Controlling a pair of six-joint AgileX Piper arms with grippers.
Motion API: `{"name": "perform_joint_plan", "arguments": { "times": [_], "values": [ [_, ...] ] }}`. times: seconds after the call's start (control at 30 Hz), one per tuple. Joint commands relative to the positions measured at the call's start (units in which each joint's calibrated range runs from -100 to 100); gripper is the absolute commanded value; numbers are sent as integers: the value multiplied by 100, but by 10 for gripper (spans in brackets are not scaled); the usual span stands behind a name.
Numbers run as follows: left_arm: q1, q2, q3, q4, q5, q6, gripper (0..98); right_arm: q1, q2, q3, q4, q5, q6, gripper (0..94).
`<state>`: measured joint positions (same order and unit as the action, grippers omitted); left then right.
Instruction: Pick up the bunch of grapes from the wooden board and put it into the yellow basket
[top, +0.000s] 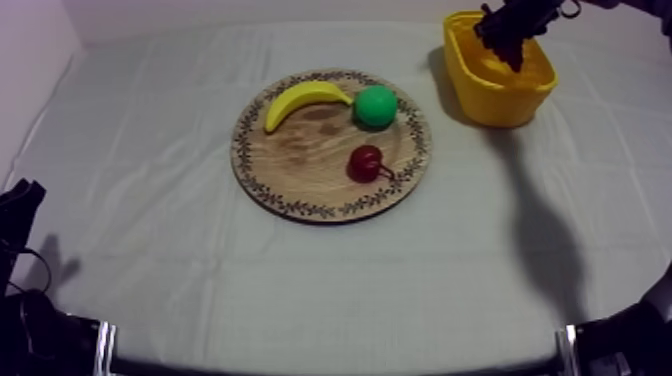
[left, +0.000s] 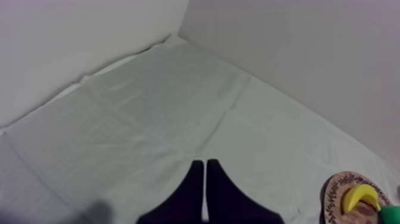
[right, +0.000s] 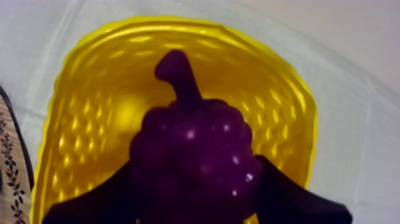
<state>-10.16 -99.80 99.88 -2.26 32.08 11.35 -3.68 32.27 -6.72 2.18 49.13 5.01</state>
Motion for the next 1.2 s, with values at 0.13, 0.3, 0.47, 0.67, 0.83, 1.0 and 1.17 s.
{"name": "perform_joint_plan", "arguments": {
  "times": [0.13,0.3,0.47,0.67,0.83,1.0,1.17],
  "values": [
    [-1,-3,1,-1,2,1,1,-19,123,-123,6,-3,-10,433],
    [-1,-3,1,-1,2,1,1,-66,154,-39,32,-38,-35,466],
    [-1,-3,1,-1,2,1,1,-71,84,216,-42,-283,99,668],
    [-1,-3,1,-1,2,1,1,-39,-126,382,-229,-394,300,794],
    [-1,-3,1,-1,2,1,1,-31,-277,486,-234,-428,294,811],
    [-1,-3,1,-1,2,1,1,-14,-527,803,-188,-557,242,781],
    [-1,-3,1,-1,2,1,1,51,-1021,1251,-197,-661,231,688]
  ]
}}
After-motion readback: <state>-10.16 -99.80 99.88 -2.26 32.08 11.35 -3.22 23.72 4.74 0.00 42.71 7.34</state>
